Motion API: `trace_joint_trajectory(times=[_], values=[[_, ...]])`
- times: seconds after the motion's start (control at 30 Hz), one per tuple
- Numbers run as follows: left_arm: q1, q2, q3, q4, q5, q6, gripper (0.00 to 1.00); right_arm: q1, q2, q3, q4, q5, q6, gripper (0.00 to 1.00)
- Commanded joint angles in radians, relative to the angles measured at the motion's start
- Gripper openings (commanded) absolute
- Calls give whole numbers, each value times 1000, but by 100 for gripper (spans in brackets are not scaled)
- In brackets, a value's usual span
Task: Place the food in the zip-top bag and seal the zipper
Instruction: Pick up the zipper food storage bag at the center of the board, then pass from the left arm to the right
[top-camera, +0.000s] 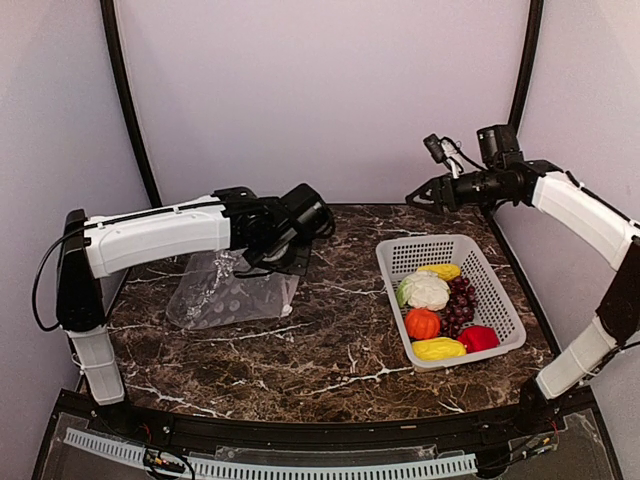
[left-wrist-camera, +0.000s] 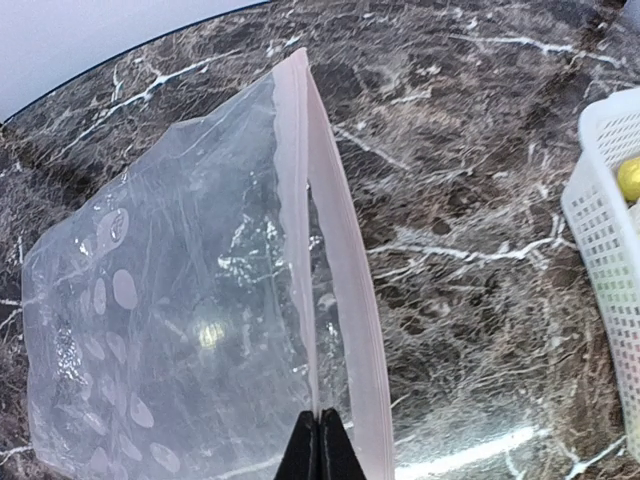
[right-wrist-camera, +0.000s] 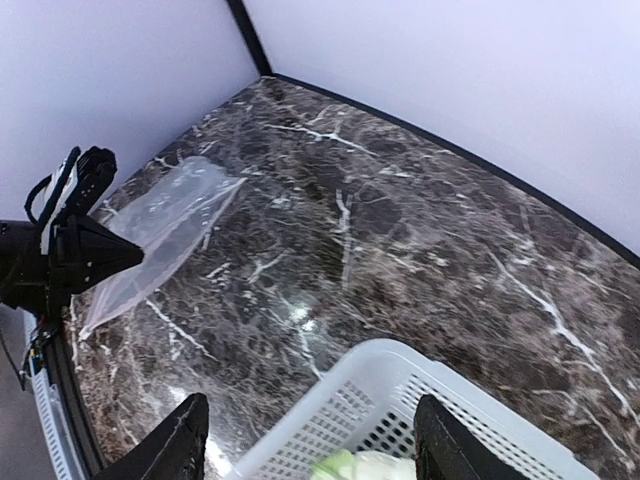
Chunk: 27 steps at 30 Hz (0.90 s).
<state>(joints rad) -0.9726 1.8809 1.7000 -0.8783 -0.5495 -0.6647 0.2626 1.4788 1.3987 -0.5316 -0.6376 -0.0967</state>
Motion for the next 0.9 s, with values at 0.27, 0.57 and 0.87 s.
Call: trace_joint_trajectory(times=[0.27,0.57,0.87], values=[[-1,-111,-160,476,116,46,1,280,356,280,-61,-153,239,72],[0,-149,-172,555,111,51,1,331,565,433,-91,-69,358,70],[0,-178,-184,522,98,51,1,331,646,491,-76,-98,389,21]])
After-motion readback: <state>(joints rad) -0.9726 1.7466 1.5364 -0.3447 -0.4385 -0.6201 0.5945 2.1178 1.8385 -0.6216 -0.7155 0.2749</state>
